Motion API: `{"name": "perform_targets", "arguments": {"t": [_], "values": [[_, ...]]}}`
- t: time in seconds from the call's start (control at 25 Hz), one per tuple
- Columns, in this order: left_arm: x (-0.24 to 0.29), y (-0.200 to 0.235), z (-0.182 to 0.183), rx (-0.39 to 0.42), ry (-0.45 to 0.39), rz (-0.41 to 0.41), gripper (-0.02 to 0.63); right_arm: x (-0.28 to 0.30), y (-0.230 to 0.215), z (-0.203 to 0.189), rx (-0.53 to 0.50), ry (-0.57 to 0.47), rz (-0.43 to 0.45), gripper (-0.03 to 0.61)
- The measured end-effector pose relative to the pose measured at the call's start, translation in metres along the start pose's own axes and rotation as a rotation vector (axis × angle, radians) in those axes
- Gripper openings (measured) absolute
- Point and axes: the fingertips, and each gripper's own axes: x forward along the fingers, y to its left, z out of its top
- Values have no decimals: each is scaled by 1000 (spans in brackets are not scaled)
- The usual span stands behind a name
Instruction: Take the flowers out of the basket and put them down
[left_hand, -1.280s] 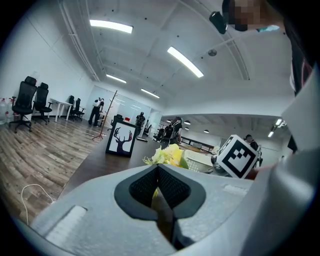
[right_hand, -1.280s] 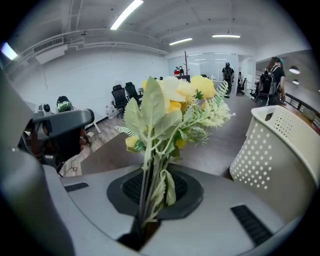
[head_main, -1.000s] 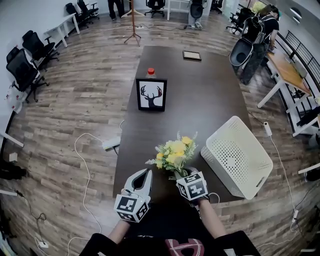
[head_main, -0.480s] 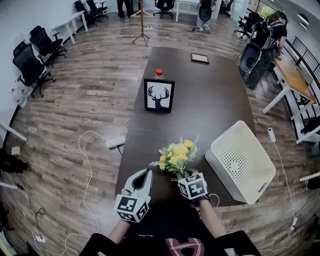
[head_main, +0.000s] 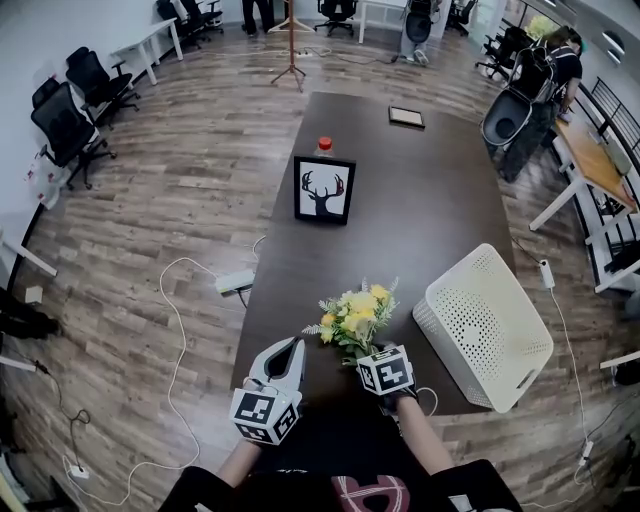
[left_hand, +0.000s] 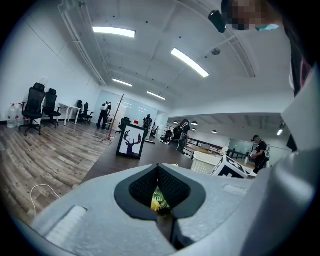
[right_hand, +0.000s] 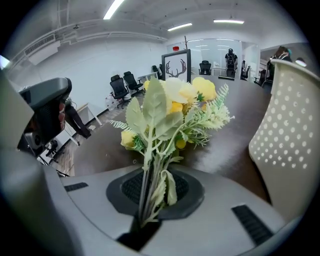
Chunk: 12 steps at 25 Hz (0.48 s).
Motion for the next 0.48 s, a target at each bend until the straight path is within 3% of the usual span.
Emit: {"name": "perform_targets", "arguments": {"t": [0.48], "values": [[0,1,1,8,1,13,8,8,-10,6,76,-29,19,64]]}}
